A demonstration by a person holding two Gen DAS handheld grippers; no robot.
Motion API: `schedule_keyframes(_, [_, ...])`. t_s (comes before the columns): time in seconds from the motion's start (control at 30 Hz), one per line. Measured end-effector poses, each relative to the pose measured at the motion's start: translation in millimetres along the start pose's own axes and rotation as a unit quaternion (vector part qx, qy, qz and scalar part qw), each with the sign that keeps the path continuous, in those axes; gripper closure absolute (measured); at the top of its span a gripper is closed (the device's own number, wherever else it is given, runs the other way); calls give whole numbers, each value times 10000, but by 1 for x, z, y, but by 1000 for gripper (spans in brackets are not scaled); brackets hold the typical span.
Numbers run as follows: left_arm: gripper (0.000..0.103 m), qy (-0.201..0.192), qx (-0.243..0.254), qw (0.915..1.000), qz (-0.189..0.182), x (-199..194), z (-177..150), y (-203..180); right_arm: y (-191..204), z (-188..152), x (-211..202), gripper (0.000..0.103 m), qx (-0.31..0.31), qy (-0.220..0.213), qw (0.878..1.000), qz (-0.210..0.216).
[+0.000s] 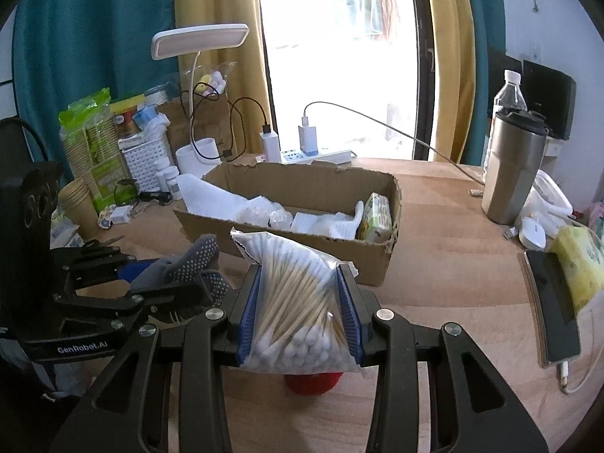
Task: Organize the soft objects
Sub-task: 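Carry the grey sock and cotton-swab bag over the box with both grippers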
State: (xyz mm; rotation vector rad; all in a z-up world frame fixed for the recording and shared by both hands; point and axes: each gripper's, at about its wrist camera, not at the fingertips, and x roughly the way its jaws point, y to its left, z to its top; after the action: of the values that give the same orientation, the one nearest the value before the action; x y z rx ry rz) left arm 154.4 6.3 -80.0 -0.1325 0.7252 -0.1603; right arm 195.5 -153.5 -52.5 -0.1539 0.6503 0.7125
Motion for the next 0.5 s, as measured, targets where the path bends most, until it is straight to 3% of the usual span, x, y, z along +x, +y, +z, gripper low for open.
schedule_keyframes(0.5, [70, -175, -257, 9995, -86, 6, 19, 23, -1, 22, 19, 62, -97, 81, 9999, -61])
